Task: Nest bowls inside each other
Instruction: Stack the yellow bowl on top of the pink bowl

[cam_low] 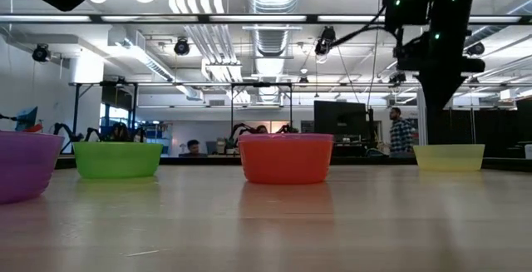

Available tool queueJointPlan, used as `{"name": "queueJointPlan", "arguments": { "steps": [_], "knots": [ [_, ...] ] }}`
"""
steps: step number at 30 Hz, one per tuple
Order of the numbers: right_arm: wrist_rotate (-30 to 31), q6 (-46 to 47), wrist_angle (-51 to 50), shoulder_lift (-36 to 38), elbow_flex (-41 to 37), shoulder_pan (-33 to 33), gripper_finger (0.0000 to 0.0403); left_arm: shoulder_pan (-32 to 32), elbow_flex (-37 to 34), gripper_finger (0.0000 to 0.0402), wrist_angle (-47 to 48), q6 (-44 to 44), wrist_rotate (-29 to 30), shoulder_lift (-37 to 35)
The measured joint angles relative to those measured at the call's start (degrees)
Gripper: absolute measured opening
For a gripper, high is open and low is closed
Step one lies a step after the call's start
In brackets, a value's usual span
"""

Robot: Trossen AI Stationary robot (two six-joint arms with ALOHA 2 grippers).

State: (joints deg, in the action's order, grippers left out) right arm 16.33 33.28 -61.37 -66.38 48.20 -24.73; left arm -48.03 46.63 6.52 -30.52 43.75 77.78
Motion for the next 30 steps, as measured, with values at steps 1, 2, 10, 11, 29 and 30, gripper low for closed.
{"name": "queueJointPlan", "arguments": {
  "steps": [1, 2, 10, 11, 29, 30],
  "knots": [
    [-0.70, -0.72, 0.48, -1.30, -0.24, 0.00, 0.0073, 0.04, 0.00, 0.0000, -0.02, 0.00, 0.00, 0.00],
    [-1.38, -1.47, 0.90, -2.45, -0.31, 0.00, 0.0073, 0.04, -0.02, 0.0000, -0.02, 0.00, 0.00, 0.00],
    [-2.97, -5.54, 3.07, -9.69, -0.34, 0.02, 0.0073, 0.04, -0.17, 0.0000, 0.04, -0.02, -0.04, -0.02],
    [-3.37, -6.21, 3.55, -10.34, -0.36, 0.02, 0.0073, 0.04, -0.17, 0.0000, 0.03, -0.04, -0.04, -0.02],
    [-4.31, -10.39, 6.53, -14.87, -1.41, -1.76, 0.0073, 0.04, -0.28, 0.0000, 0.02, -0.24, -0.13, -0.02],
    [-4.32, -10.40, 6.51, -14.82, -1.66, -1.88, 0.0073, 0.04, -0.28, 0.0000, 0.02, -0.24, -0.13, -0.02]
  ]
}}
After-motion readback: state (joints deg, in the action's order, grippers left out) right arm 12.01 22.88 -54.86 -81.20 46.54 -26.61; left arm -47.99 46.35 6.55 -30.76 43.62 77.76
